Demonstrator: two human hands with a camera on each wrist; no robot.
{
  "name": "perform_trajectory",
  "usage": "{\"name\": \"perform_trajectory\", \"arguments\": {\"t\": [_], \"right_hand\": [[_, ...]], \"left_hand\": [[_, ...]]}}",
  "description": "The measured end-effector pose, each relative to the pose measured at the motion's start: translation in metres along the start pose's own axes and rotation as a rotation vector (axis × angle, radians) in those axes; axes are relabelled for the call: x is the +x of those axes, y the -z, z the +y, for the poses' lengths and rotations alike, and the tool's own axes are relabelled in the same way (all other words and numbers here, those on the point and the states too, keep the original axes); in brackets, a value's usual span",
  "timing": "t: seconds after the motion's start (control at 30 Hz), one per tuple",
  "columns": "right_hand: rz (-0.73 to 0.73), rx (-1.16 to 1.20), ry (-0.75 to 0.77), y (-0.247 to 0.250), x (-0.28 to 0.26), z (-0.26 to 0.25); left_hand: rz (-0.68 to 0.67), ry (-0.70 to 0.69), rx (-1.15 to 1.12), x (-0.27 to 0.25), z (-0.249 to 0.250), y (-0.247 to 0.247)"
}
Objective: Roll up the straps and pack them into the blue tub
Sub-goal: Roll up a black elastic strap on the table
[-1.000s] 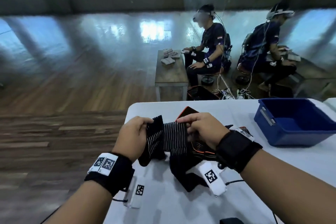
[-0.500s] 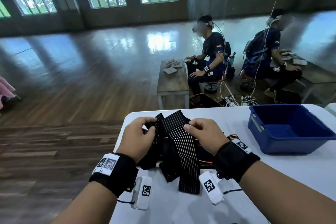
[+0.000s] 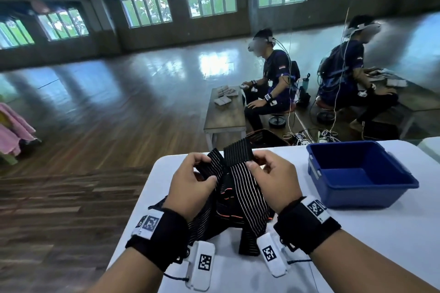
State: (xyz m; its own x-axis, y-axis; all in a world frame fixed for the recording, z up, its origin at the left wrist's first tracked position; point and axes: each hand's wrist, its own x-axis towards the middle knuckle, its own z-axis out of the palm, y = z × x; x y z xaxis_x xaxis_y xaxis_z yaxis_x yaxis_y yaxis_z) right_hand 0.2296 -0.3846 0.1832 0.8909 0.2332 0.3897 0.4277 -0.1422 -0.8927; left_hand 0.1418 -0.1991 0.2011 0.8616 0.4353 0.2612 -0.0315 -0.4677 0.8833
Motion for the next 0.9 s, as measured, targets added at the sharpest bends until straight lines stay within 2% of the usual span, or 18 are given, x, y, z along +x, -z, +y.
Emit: {"name": "perform_trajectory", "arguments": {"t": [0.17, 0.3, 0.4, 0.53, 0.63, 0.9], "right_hand": [[-0.047, -0.163, 0.204, 0.023, -0.009, 0.003], [-0.157, -0.122, 0.214, 0.036, -0.021, 0.012], [-0.179, -0.084, 0.215, 0.042, -0.029, 0.015], [-0.223, -0.040, 0.160, 0.055, -0.035, 0.015], [-0.332, 0.077, 0.022, 0.066, -0.039, 0.007], [-0.317, 0.405, -0.255, 0.070, -0.027, 0.003]], "left_hand": [[0.014, 0.021, -0.045, -0.016, 0.015, -0.041], [0.035, 0.009, -0.142, -0.029, 0.027, -0.067], [0.002, 0.011, -0.221, -0.032, 0.035, -0.075], [-0.081, 0.055, -0.390, -0.032, 0.041, -0.077], [-0.115, 0.078, -0.468, -0.023, 0.041, -0.078], [-0.157, 0.020, -0.382, -0.006, 0.034, -0.086]]}}
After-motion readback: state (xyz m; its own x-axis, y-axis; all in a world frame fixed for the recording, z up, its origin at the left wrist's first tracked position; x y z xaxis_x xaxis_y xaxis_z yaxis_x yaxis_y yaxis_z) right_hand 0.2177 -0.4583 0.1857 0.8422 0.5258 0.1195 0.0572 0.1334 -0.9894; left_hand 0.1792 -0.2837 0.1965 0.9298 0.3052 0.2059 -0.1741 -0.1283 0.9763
